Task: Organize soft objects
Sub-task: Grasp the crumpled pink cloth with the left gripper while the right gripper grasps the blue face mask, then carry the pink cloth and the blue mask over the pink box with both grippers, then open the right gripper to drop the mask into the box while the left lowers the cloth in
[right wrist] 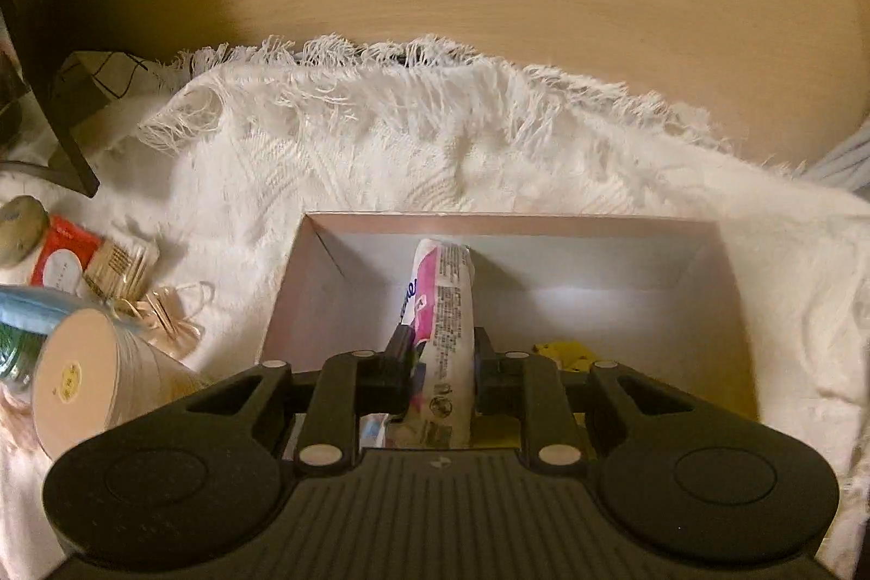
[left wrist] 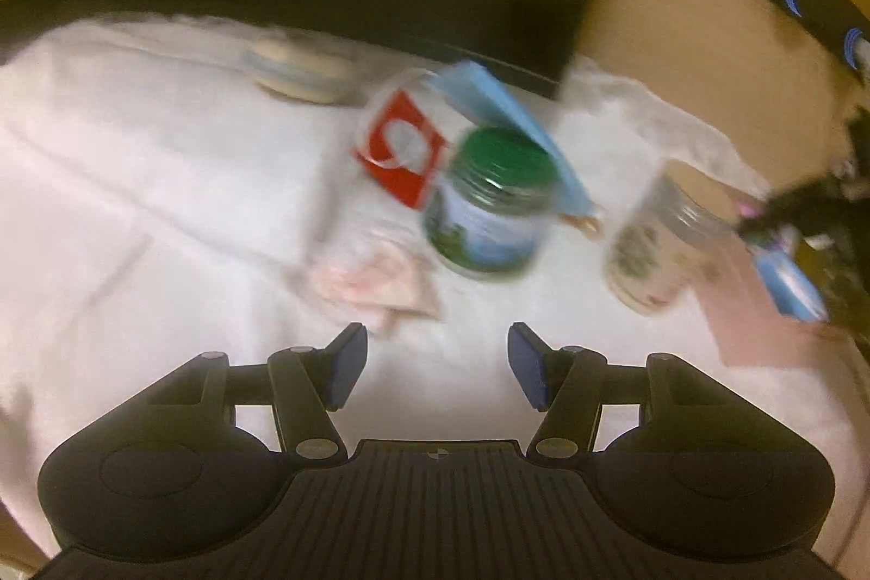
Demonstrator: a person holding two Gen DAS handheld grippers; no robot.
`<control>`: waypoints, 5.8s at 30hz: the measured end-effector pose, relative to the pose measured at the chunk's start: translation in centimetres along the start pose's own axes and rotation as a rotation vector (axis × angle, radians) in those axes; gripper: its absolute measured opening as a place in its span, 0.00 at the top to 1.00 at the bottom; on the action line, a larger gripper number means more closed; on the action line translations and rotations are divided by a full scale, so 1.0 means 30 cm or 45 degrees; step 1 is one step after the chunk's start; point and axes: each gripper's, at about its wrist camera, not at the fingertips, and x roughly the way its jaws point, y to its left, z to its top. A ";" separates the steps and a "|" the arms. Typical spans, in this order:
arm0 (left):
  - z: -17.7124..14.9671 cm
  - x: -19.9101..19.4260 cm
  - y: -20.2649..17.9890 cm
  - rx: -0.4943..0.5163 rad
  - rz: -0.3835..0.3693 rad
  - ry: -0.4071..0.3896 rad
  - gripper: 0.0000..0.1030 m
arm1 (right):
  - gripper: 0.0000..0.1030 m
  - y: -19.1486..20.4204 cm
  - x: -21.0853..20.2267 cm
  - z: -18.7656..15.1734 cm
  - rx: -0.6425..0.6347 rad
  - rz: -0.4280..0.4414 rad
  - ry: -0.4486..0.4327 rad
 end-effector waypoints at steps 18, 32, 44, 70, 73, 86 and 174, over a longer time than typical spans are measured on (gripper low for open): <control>0.097 0.263 -0.004 0.244 0.061 0.044 0.55 | 0.40 0.494 -0.392 -0.120 -0.681 0.095 -0.447; 0.190 0.185 0.160 0.167 -0.009 -0.012 0.86 | 0.91 1.019 -0.020 0.028 -0.749 0.254 -0.169; 0.607 0.079 0.078 0.180 -0.046 -0.305 0.86 | 0.96 0.715 -0.540 0.226 -0.484 0.240 -0.523; 0.548 0.146 -0.856 0.360 -0.852 -0.053 0.86 | 0.96 -0.137 -0.923 0.061 -0.002 -0.099 -0.669; 0.517 0.199 -0.900 0.360 -0.888 0.023 0.86 | 0.96 -0.171 -0.887 0.057 0.037 -0.076 -0.625; 0.437 0.356 -0.870 0.234 -0.678 0.122 0.86 | 0.96 -0.233 -0.663 0.045 0.145 0.033 -0.420; 0.199 0.314 -1.002 0.834 -0.591 0.083 0.65 | 0.43 -0.278 -0.140 -0.123 0.234 0.056 0.026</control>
